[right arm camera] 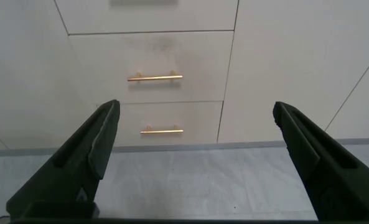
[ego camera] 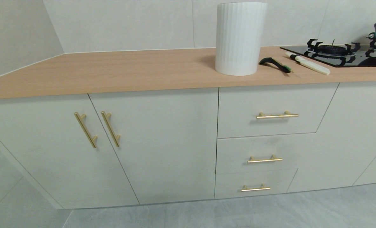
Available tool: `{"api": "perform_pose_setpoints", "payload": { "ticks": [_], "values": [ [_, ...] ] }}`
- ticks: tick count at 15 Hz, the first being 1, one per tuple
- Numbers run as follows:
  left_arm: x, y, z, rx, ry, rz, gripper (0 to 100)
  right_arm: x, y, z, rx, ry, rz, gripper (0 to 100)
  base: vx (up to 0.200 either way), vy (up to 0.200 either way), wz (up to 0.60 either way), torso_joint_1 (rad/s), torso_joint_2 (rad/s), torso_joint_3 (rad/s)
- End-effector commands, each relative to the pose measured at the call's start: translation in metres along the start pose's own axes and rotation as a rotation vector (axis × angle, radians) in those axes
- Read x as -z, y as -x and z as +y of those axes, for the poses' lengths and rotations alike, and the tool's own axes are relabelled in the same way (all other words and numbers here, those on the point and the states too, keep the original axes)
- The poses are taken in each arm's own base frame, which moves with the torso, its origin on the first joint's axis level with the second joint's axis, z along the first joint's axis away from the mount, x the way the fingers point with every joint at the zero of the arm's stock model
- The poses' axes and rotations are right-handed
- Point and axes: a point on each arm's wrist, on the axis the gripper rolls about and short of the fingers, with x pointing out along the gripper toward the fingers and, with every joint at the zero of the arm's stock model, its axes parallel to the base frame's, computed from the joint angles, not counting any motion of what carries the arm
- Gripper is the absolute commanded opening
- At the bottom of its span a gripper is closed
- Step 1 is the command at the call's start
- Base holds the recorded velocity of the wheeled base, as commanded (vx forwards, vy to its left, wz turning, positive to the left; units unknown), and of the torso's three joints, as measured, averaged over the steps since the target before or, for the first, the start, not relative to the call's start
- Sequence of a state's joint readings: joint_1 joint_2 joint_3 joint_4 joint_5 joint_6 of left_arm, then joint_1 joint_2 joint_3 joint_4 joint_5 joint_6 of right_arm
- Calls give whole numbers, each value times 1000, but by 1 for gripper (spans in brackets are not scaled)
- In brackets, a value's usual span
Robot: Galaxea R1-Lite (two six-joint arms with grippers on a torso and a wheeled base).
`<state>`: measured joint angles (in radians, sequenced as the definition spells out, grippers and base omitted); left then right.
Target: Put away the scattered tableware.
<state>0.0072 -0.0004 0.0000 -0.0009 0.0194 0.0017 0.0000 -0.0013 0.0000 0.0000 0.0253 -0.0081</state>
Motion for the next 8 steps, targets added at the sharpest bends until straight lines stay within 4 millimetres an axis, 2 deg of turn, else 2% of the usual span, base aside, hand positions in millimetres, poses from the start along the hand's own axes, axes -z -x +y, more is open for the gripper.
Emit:
{"api": "perform_pose_setpoints", "payload": {
  "ticks": [1,8],
  "values": [
    [0,0,0,-1,0,0,100,0,0,0,-1,0,1,100,0,0,0,0,0,0],
    [0,0,0,-1,0,0,100,-3,0,0,-4,3,-9,100,0,0,0,0,0,0]
  ]
}}
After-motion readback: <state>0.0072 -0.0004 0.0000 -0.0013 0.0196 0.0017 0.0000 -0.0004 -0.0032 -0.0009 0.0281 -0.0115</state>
